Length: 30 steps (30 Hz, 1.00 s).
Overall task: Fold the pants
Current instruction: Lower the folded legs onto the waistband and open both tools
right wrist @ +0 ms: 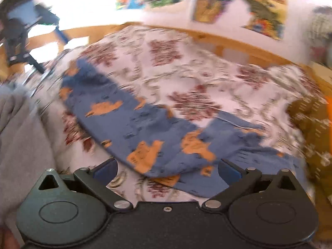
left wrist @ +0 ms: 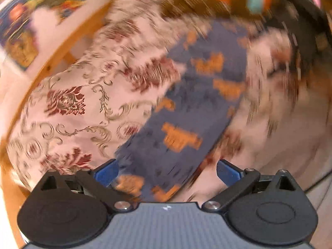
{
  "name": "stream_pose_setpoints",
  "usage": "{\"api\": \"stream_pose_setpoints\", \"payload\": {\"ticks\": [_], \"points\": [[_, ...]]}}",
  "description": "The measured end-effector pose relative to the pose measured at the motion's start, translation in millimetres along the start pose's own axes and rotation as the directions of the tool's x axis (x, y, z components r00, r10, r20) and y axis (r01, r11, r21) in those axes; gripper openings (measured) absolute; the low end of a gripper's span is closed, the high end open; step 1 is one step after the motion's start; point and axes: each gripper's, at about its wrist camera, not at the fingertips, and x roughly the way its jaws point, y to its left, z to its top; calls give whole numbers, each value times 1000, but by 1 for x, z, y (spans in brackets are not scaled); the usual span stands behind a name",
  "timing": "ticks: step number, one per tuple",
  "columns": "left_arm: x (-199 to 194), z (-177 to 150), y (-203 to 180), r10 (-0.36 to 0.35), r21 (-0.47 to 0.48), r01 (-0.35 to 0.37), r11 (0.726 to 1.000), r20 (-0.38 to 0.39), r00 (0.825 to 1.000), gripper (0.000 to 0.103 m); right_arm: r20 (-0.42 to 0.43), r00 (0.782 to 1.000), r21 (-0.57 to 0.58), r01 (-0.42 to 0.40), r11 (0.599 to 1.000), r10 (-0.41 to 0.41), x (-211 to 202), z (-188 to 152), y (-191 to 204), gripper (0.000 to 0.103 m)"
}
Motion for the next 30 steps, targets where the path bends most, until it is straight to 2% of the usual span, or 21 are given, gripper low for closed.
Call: {"api": "stream_pose_setpoints", "payload": {"ticks": [2,4,8,10,11,13,14,15,16,17,18,19,20,21,22,23,24,25,26,27,30], "points": [[-6,14,-7,-34,-150,46,988,80,996,103,17,1000,71,17,997,-18,-10,-1,-13,102],[-4,27,-18,-44,-288,87,954,153,987,103,16,999,151,34,988,-37,-17,-3,-29,102],[29,56,-44,-56,-477,163,863,231,971,103,-11,997,242,79,967,-78,-24,-3,-65,102],[57,72,-58,-110,-554,236,798,251,962,103,-31,995,268,96,959,-91,-29,0,-90,102],[72,77,-61,-136,-616,269,740,254,958,103,-51,995,271,100,957,-89,-30,2,-103,102],[109,82,-64,-228,-763,336,552,249,941,103,-101,992,265,100,959,-75,-33,8,-129,102],[127,82,-65,-274,-822,350,449,246,930,103,-124,990,259,97,961,-66,-34,12,-140,102],[142,81,-67,-305,-871,344,349,242,921,103,-150,987,252,92,963,-55,-34,15,-151,102],[154,79,-70,-308,-905,329,269,242,920,103,-176,983,249,89,964,-45,-34,20,-162,102],[162,79,-73,-292,-926,306,222,236,927,103,-194,980,252,87,964,-38,-34,24,-170,102],[166,80,-78,-268,-936,287,206,228,936,103,-213,977,260,80,962,-23,-32,30,-180,102],[166,83,-83,-228,-937,266,225,215,950,103,-226,974,271,68,960,-5,-28,34,-185,102],[165,87,-88,-185,-932,246,265,201,962,103,-239,971,287,44,957,27,-24,40,-191,102],[162,91,-95,-141,-920,223,323,186,972,103,-253,964,308,4,951,78,-17,44,-195,102],[158,97,-103,-97,-895,197,400,172,980,103,-265,955,328,-37,944,129,-10,48,-197,102],[155,100,-110,-64,-867,181,465,171,983,103,-279,943,346,-79,935,183,1,52,-198,102],[153,103,-116,-38,-837,170,520,176,984,103,-293,930,357,-108,928,221,11,56,-199,102],[152,104,-122,-23,-812,160,562,178,984,103,-317,915,361,-127,924,250,24,61,-197,102],[152,105,-127,-17,-797,154,583,177,984,103,-340,900,360,-143,922,272,35,65,-195,102],[153,105,-129,-17,-795,153,587,176,984,103,-361,884,356,-162,920,296,46,69,-193,102],[155,98,-130,-21,-819,166,550,185,983,103,-421,831,351,-221,910,364,80,85,-186,102]]}}
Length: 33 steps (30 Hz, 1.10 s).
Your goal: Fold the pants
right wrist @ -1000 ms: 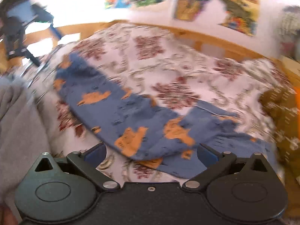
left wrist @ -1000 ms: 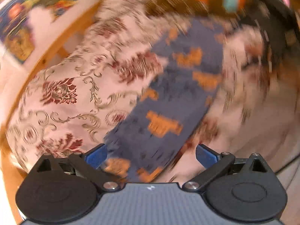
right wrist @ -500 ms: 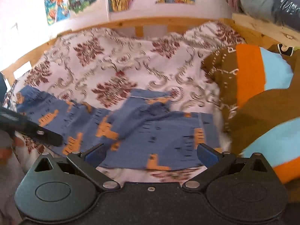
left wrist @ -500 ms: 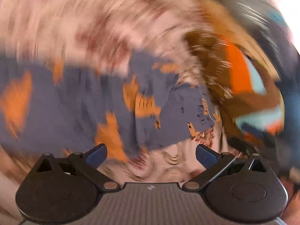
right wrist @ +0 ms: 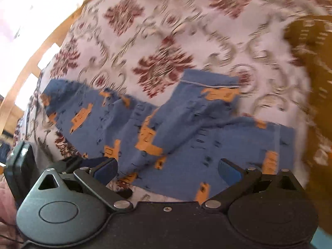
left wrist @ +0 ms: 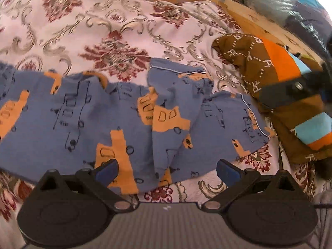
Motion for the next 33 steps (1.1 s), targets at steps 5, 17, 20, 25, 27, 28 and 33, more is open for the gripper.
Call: {"api": "stream_pose_setpoints", "payload": {"ticks": [5,17,20,25,27,28,33], "points": [[3,-1,1,5,-21,-3,1000,71,997,101,-77,997,-18,14,1000,-16,37,49,13,102],[14,0,14,-26,-107,27,994,7,1000,41,-136,974,-88,169,982,-180,118,117,36,79],[16,-1,17,-28,-122,27,992,-9,1000,33,-146,962,-101,217,971,-230,133,120,39,69],[19,-1,22,-27,-155,23,988,-22,999,23,-145,943,-104,287,952,-300,151,119,43,51],[19,-1,24,-24,-164,20,986,-24,999,20,-146,935,-105,310,945,-323,156,118,43,45],[19,0,24,-25,-167,21,986,-26,999,17,-147,933,-103,317,943,-330,159,118,44,44],[20,0,22,-24,-162,19,987,-29,999,7,-143,929,-66,335,940,-341,165,119,38,7]]}}
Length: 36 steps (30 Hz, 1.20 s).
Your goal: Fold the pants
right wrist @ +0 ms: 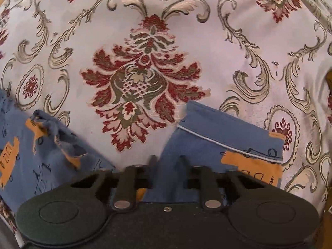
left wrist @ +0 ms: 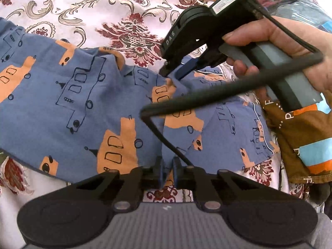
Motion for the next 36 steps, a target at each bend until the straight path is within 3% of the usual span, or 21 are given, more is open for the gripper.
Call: {"api": "stream_pose_setpoints", "payload": {"ticks": [1,8,14,18,22,26,28,30,32,36], "points": [[-1,0,0,-2,1,2,1000,3,1000,5,15,1000,14,-7,1000,7,-2,0,-3,2],[-7,-1,-10,22,67,-25,997,46,999,2,164,984,108,-92,990,73,-35,-15,-32,1],[-16,-3,-22,40,158,-57,986,108,993,2,392,917,235,-183,955,79,-97,-67,-73,1],[-26,-10,-41,46,301,-105,948,195,980,2,505,863,356,-224,907,14,-129,-128,-103,1],[-30,-24,-63,44,481,-157,862,238,970,2,557,825,505,-246,827,-94,-133,-205,-123,1],[-12,-45,-81,93,633,-198,748,196,976,2,527,839,630,-276,726,-139,-104,-264,-130,1],[-4,-48,-85,114,659,-196,726,166,980,2,508,848,668,-275,692,-153,-87,-281,-131,1],[2,-45,-84,132,653,-190,733,137,982,2,502,855,688,-301,661,-133,-73,-289,-131,1],[5,-44,-79,140,645,-178,743,111,984,2,495,859,684,-295,668,-128,-68,-289,-129,1],[9,-48,-76,157,655,-171,736,81,984,4,471,866,631,-197,750,-168,-72,-285,-118,3]]}}
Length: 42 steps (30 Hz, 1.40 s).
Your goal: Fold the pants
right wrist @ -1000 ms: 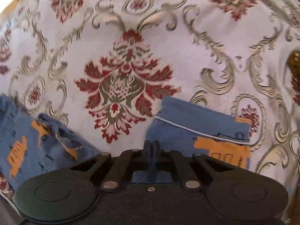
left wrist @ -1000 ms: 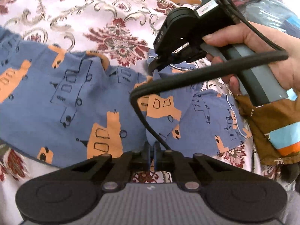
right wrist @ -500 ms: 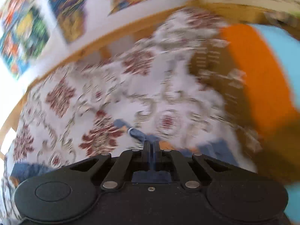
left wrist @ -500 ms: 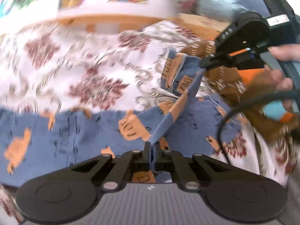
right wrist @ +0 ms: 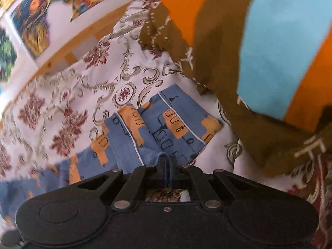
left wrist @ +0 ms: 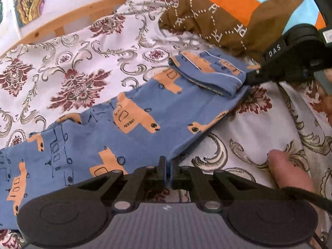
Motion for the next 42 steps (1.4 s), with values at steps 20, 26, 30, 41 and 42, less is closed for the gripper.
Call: {"api": "stream_pose_setpoints", "payload": {"ticks": [20,26,30,41,42], "points": [[3,0,-4,7,23,-6,1000,-17,1000,6,6,997,-115,79,990,-79,6,-9,7,6],[1,1,-1,-19,0,19,1000,-16,1000,49,25,997,-126,81,989,-78,0,-9,9,31],[-14,1,10,-95,-63,96,993,19,995,82,46,997,-142,75,987,-69,-15,-10,10,65],[-41,21,81,-127,-328,130,935,31,991,103,149,986,-208,105,973,-75,-73,-35,25,102],[-38,25,90,-130,-354,130,926,23,991,103,156,985,-226,105,968,-71,-76,-39,29,102]]}}
